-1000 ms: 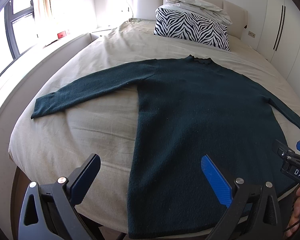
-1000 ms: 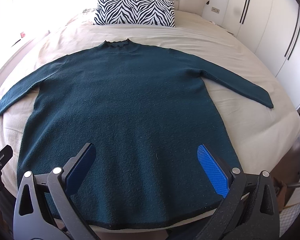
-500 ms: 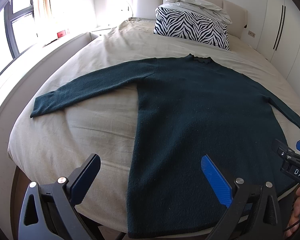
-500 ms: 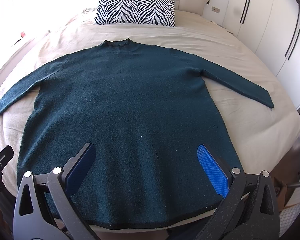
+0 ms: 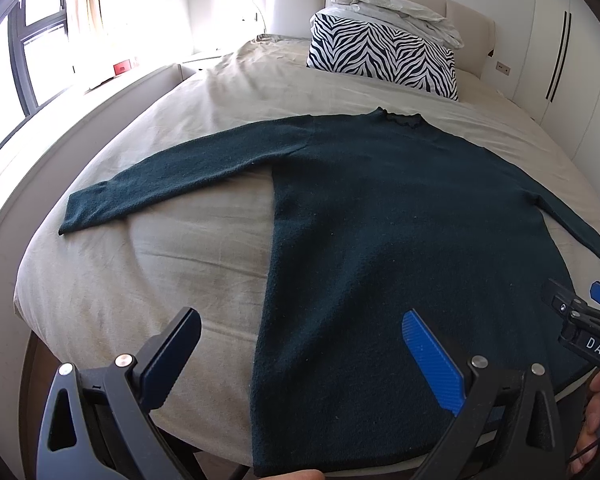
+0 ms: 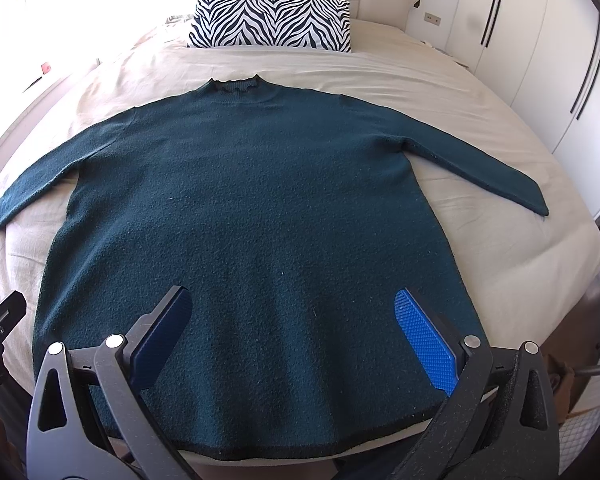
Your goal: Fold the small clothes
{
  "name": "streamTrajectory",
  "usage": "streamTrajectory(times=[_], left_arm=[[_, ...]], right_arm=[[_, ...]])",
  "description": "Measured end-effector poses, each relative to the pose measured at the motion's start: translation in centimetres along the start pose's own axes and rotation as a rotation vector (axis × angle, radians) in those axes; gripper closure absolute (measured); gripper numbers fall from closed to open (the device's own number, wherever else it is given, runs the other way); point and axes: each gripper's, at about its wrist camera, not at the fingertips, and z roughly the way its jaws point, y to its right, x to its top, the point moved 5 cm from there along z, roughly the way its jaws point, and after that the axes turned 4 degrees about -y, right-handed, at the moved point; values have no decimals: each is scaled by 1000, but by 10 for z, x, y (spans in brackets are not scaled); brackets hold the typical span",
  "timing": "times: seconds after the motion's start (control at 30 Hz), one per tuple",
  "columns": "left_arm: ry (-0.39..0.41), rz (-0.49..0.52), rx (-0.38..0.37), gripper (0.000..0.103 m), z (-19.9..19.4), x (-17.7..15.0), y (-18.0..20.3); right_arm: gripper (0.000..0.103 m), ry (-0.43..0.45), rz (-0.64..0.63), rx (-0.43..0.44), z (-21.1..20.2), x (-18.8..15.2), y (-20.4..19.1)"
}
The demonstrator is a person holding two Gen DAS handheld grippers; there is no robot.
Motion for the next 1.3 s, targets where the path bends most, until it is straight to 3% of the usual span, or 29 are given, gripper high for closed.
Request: streamTrajectory(times=[0.4,0.57,0.67,0.8,0.9,1.0,1.07,1.13,1.2,1.3], left_arm=[[-4,-23,-39,0,1,4,0],[-1,-10,-49,0,9,6,4],[-28,-18,-89,0,18,14,5],[-42,-40,-120,0,33,35,5],[-12,-60,-135,0,41,53,7],[79,-62,-139,0,42,71,14],[95,-55,-139,0,46,80,21],[37,-28,-125,0,57,87,30],[-6,-56,-143,0,68,91,35],[7,-72,-155,0,79,102,43]], right_arm=[[0,-7,10,14,7,1,5],[0,6,111,95,12,9,39],[0,34,243,166,18,20,90],[0,105,510,228,40,30,199],[1,138,794,241,70,25,296],[9,160,969,278,103,20,369],[19,148,1053,295,125,18,405],[23,140,1129,327,148,16,436],[24,153,1172,352,167,20,459],[25,190,1199,367,185,31,487]])
